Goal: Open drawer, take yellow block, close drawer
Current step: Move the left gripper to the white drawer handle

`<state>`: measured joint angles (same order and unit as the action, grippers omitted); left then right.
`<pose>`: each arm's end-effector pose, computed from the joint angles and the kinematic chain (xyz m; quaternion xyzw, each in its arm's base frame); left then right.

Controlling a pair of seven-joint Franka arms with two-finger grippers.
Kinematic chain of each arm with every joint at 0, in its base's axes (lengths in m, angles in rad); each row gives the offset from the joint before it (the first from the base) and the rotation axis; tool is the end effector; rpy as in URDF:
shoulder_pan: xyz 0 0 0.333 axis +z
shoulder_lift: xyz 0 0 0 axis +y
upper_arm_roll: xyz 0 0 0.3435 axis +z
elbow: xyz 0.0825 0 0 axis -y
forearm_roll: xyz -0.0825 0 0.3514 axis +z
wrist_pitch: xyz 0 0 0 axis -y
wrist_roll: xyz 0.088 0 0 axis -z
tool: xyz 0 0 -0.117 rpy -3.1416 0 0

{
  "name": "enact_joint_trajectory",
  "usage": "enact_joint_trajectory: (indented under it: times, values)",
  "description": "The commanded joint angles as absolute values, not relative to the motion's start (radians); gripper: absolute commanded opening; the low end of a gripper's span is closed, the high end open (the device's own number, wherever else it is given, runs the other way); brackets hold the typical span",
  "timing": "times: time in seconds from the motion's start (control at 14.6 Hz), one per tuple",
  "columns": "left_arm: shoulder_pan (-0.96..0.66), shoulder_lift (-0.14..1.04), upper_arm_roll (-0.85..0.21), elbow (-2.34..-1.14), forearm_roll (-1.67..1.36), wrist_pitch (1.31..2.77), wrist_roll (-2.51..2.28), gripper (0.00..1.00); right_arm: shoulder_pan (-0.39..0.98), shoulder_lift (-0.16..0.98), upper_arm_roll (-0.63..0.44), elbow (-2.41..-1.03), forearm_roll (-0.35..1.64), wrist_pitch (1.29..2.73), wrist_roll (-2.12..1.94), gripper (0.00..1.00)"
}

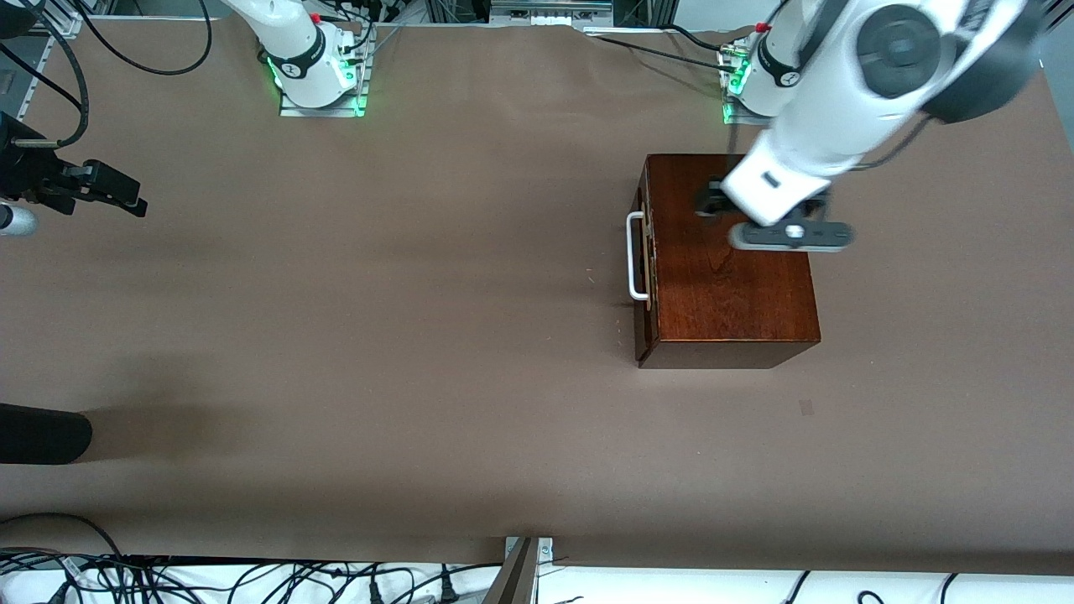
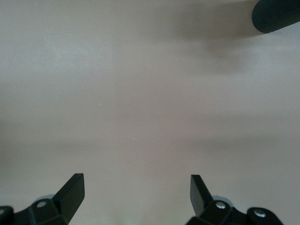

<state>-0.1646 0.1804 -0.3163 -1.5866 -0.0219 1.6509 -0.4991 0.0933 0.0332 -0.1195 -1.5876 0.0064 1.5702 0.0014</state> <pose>0.5159 -0.2553 0.5470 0.9977 0.0114 -0.0655 0.0091 0.5307 -0.0120 0.6172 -0.9996 0.0139 0.0252 0.0015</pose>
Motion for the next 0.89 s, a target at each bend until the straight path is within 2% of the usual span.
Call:
enact_joint_trajectory:
  times: [0.0,0.48,0.82]
  values:
    - [-0.251,0.311,-0.331,-1.470,-0.032,1.629,-0.616,1.00,0.084,0.031,-0.117,-1.577,0.014,1.571,0.008,1.00]
    - [-0.391,0.515,-0.327,-1.459,0.062,1.752,-0.653,1.00,0.084,0.031,-0.115,-1.577,0.011,1.569,0.008,1.00]
    - [-0.445,0.558,-0.327,-1.466,0.155,1.767,-0.692,1.00,0.084,0.029,-0.117,-1.577,0.012,1.566,0.008,1.00]
